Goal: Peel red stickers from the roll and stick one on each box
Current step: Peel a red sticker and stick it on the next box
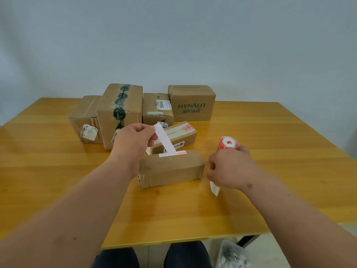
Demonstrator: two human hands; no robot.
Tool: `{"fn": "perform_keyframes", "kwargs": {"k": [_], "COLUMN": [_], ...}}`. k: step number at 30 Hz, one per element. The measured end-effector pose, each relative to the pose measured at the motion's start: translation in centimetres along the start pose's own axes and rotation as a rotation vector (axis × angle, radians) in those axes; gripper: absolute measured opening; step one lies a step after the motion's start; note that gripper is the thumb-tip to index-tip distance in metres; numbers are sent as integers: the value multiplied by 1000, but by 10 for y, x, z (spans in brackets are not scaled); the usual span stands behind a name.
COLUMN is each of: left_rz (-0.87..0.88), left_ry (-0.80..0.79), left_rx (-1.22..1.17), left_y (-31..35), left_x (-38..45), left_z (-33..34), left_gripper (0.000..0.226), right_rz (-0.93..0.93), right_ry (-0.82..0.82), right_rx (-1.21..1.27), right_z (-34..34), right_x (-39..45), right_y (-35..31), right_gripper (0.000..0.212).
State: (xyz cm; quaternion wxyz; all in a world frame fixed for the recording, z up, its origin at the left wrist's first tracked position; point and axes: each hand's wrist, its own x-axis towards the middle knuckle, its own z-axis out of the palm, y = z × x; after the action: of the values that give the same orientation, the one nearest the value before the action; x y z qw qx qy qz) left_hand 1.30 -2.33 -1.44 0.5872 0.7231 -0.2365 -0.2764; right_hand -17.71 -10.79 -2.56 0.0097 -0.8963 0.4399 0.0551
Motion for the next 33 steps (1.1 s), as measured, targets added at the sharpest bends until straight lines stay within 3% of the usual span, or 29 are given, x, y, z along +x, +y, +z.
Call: {"fn": "perform_keyframes", "kwargs": {"k": [3, 6, 9, 11, 13, 15, 17, 19, 22, 27, 29, 33], "left_rz": [16, -13, -76, -120, -158, -180, -180, -166, -151, -69, -27, 87], "left_ry": [-64, -121, -172, -180, -173, -154, -137, -136, -190, -411, -484, -531], "left_rx": [27, 11, -63, -114, -160, -193, -189, -158, -140, -389, -426, -115], "left_y": [-1, -1, -2, -4, -5, -4, -3, -3, -1, 0, -1, -3], "left_x": [-2, -3, -2, -1, -1, -1, -2, -2, -4, -2, -3, -5], "left_z": [3, 7, 10, 12, 14, 16, 16, 16, 11, -6, -9, -2], "left_gripper": [11, 12, 12, 12, 9, 10, 14, 18, 23, 28, 32, 35], "right_rz": [-17, -55, -233, -378, -444, -473, -506, -483, -393, -17, -3, -110], "right_ry": [118, 303, 419, 489, 550, 637, 795, 874, 758, 410, 363, 180], "right_rx": [16, 243, 342, 235, 121, 99, 96, 103, 262, 1125, 1256, 1367], "right_z": [-3, -5, -6, -2, 4, 11, 12, 12, 6, -13, -15, -15], "right_x": [5, 8, 8, 7, 8, 10, 12, 14, 14, 11, 12, 12], "right_y": [-6, -10, -16, -21, -22, -24, -26, -26, -28, -26, -23, -25], "right_gripper": [10, 8, 39, 59, 64, 47, 11, 14, 16, 20, 17, 18]}}
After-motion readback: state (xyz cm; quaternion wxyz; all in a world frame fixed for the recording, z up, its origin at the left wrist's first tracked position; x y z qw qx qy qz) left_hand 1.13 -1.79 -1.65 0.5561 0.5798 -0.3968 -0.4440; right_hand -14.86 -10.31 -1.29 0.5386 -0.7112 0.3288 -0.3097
